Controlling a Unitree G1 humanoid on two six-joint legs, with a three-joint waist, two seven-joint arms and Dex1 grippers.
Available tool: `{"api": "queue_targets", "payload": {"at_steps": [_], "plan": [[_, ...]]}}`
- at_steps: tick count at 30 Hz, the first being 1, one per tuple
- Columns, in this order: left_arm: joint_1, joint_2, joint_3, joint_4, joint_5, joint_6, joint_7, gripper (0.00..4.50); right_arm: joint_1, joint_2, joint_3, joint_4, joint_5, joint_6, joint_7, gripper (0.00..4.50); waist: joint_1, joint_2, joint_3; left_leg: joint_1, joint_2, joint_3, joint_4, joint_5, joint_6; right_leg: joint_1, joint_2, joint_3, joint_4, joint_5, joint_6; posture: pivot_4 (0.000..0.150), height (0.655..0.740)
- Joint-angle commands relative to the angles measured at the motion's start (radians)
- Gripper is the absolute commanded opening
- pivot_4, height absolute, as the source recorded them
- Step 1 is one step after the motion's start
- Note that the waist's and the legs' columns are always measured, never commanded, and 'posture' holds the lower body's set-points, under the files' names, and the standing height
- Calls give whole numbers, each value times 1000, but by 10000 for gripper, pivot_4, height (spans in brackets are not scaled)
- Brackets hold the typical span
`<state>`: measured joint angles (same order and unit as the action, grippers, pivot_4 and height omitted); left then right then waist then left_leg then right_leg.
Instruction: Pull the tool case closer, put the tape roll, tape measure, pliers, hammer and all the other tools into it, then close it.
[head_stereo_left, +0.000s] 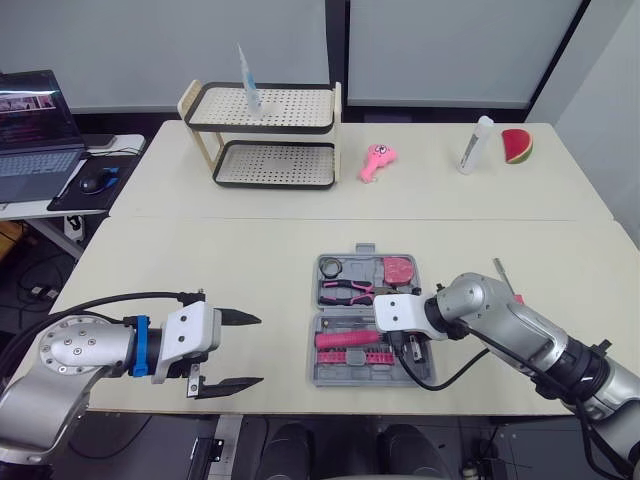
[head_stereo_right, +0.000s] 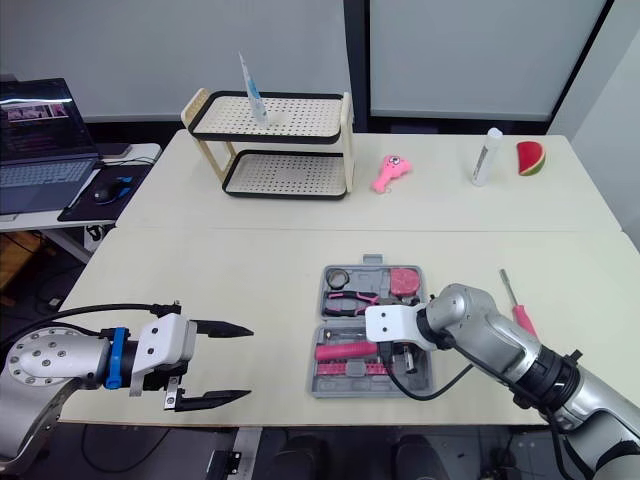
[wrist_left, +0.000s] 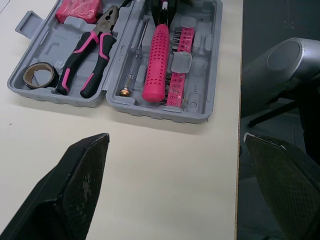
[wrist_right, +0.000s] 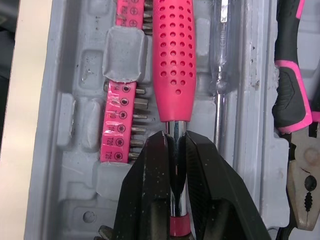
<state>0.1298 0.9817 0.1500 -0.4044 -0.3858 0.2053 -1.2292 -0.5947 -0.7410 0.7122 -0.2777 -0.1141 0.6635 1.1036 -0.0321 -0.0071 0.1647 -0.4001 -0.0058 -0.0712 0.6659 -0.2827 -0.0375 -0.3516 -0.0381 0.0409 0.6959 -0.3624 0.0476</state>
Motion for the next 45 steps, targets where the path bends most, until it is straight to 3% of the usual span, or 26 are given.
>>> {"api": "queue_targets", "payload": {"at_steps": [1, 3, 12, 13, 15, 28, 45], "plan": [[-8, 9, 3, -34, -3, 6, 8, 45000, 3, 10, -19, -18, -12, -10, 5, 2160, 0, 0, 0, 0, 0, 0, 0, 0, 0, 0, 0, 0, 0, 0, 0, 1500, 7290], [-10, 7, 2, -39, -3, 11, 10, 45000, 3, 15, -23, -12, -16, -14, 4, 9450, 0, 0, 0, 0, 0, 0, 0, 0, 0, 0, 0, 0, 0, 0, 0, 1500, 7290], [-8, 7, 6, -48, -3, 17, 19, 45000, -10, 32, -163, -89, 105, 16, 56, 24530, 0, 0, 0, 0, 0, 0, 0, 0, 0, 0, 0, 0, 0, 0, 0, 1500, 7290], [-5, 6, 7, -48, -3, 16, 20, 45000, -8, 32, -182, -94, 120, -1, 58, 24530, 0, 0, 0, 0, 0, 0, 0, 0, 0, 0, 0, 0, 0, 0, 0, 1500, 7290], [-1, 5, 9, -48, -2, 13, 22, 45000, 19, 23, -222, -81, 134, -66, 47, 19914, 0, 0, 0, 0, 0, 0, 0, 0, 0, 0, 0, 0, 0, 0, 0, 1500, 7290], [10, -3, 15, -35, -4, -10, 25, 45000, 109, 16, -176, 3, 57, -221, 29, 63, 1, -1, 0, 0, 0, 0, 0, 0, 0, 1, 0, 0, 0, 0, 0, 1500, 7290], [22, -13, 9, -37, -1, -14, 31, 45000, 143, 33, -151, 154, -19, -263, 32, 63, 1, -2, -1, 1, 0, 0, 0, 0, 0, 2, 0, 0, 0, 0, 0, 1500, 7290]]}}
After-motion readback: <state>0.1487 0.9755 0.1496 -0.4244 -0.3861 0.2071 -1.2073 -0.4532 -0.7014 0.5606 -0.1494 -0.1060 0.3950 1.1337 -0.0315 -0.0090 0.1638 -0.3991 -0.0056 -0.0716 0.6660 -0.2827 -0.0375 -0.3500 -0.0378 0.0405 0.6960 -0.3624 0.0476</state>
